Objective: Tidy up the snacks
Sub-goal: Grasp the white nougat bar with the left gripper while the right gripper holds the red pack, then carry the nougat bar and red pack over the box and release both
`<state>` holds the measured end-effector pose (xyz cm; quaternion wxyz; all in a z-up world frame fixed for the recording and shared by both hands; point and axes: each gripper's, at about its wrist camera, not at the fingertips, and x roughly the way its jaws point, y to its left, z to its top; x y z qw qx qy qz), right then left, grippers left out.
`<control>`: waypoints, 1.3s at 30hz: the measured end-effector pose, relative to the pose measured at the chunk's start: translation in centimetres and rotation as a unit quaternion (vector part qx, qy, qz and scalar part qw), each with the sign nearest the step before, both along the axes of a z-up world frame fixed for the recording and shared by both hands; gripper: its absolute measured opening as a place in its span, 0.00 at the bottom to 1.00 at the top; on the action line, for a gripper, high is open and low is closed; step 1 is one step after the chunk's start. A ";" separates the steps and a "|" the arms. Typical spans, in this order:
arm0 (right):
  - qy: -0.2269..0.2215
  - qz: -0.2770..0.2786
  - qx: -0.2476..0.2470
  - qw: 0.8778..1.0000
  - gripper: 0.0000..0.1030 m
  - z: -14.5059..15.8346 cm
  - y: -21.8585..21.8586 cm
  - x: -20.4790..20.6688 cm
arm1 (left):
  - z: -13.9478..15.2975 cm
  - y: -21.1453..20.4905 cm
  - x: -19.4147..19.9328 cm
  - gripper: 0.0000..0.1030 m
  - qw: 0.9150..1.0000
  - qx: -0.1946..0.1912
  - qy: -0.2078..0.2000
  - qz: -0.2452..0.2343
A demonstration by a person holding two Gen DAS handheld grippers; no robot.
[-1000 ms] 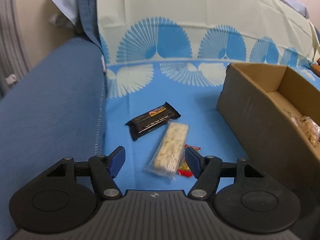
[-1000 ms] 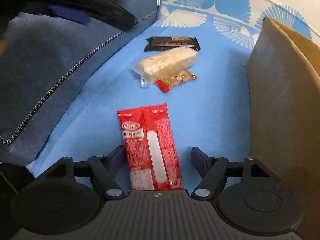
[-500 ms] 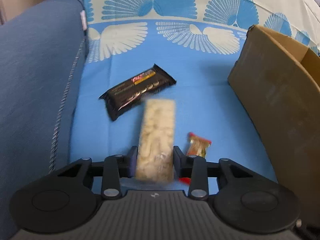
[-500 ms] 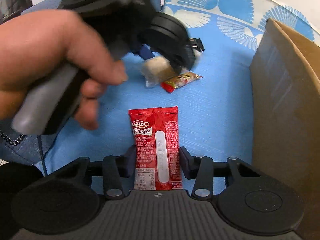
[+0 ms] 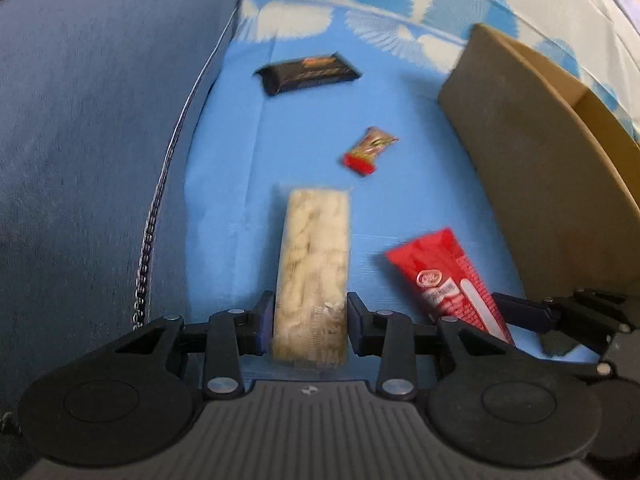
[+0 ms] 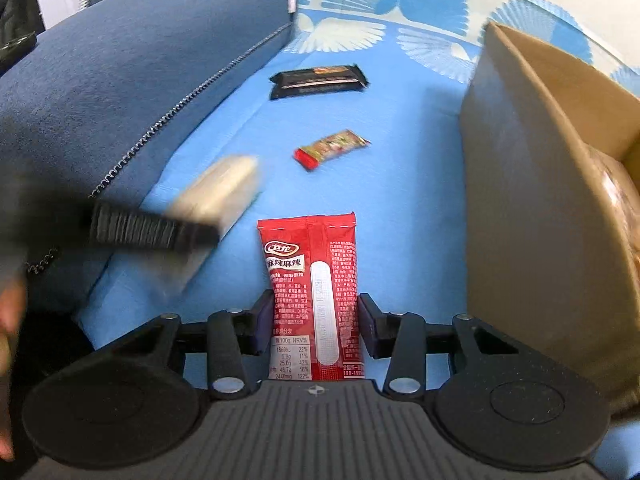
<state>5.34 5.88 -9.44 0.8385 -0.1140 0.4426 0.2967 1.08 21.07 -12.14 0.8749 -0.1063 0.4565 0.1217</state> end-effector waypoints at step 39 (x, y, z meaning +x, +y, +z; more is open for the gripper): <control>-0.118 0.056 0.018 0.991 0.41 3.2 -2.5 -5.0 | 1.2 0.1 -2.3 0.39 0.996 -0.024 -0.078 -0.033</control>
